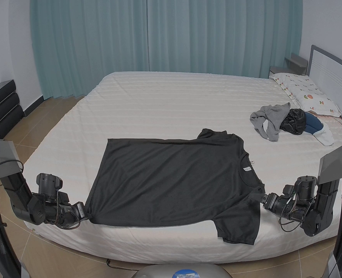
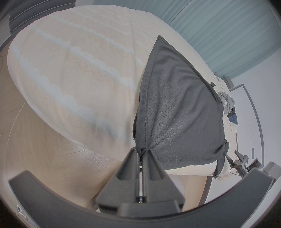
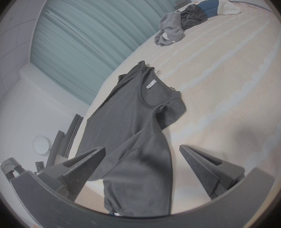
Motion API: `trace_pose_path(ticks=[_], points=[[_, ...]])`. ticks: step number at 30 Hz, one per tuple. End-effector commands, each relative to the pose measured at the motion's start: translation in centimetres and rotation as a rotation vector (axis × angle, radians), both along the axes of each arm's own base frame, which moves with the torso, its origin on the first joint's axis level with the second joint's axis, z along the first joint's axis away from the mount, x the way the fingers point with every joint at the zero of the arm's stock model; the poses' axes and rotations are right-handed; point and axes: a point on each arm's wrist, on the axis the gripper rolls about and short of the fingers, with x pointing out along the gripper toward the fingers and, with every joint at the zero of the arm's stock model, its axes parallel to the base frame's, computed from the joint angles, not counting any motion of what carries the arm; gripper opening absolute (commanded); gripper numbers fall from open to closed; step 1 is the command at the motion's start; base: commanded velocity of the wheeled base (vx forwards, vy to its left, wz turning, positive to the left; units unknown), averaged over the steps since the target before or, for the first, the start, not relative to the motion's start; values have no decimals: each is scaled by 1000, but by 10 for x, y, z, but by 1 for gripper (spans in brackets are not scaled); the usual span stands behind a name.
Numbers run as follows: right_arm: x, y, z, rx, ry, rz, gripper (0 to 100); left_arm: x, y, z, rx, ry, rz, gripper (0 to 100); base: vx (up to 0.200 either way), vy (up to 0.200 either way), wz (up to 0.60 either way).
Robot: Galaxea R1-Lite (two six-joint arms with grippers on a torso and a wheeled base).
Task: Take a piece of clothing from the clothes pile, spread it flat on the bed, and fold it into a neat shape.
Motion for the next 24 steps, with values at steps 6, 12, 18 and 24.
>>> trace_pose_path(ticks=[6,12,18,24], points=[[-30,8,-21,-45,104,107,100,0,0,0,-6,0,4,0,0,0,0],[-28,12,-21,-43,96,120,100,1,0,0,-6,0,4,0,0,0,0],[-27,15,-20,-50,87,133,100,0,0,0,-6,2,4,0,0,0,0],[-29,11,-18,-40,94,111,0,0,0,1,-7,1,3,0,0,0,0]])
